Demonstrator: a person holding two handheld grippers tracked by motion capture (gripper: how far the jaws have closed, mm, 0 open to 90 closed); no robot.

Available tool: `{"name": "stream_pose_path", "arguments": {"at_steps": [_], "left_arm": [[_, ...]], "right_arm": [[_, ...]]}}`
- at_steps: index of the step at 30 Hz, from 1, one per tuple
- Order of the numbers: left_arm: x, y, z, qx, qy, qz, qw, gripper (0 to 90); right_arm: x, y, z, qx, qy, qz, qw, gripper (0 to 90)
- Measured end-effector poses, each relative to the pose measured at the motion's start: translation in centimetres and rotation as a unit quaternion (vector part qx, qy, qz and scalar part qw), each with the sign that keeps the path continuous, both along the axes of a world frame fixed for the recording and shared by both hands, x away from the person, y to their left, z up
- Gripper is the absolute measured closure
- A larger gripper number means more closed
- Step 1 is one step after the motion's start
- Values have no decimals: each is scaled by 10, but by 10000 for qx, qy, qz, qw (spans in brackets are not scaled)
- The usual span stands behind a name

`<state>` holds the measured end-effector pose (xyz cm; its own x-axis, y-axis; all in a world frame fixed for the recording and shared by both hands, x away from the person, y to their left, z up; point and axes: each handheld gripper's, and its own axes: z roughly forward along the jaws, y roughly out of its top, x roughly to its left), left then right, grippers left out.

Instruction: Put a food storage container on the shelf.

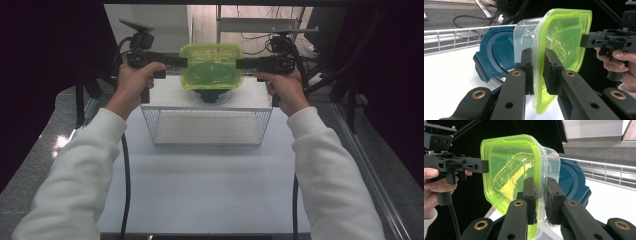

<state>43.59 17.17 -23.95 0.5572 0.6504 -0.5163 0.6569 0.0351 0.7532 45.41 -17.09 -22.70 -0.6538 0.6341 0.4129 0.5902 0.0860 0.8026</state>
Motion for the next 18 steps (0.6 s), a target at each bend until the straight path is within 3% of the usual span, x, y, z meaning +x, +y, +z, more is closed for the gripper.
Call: {"name": "stream_pose_path", "arguments": {"at_steps": [8,14,18], "left_arm": [[19,-2,-9,26,264,29,9996,802],[32,-1,-13,-189,384,137,9990,792],[43,1,-19,-360,596,212,9973,777]], "right_arm": [[18,-1,-11,72,278,-80,9996,788],[33,-2,-19,302,502,-187,9981,774],[44,0,-21,363,707,-287,9964,757]]}}
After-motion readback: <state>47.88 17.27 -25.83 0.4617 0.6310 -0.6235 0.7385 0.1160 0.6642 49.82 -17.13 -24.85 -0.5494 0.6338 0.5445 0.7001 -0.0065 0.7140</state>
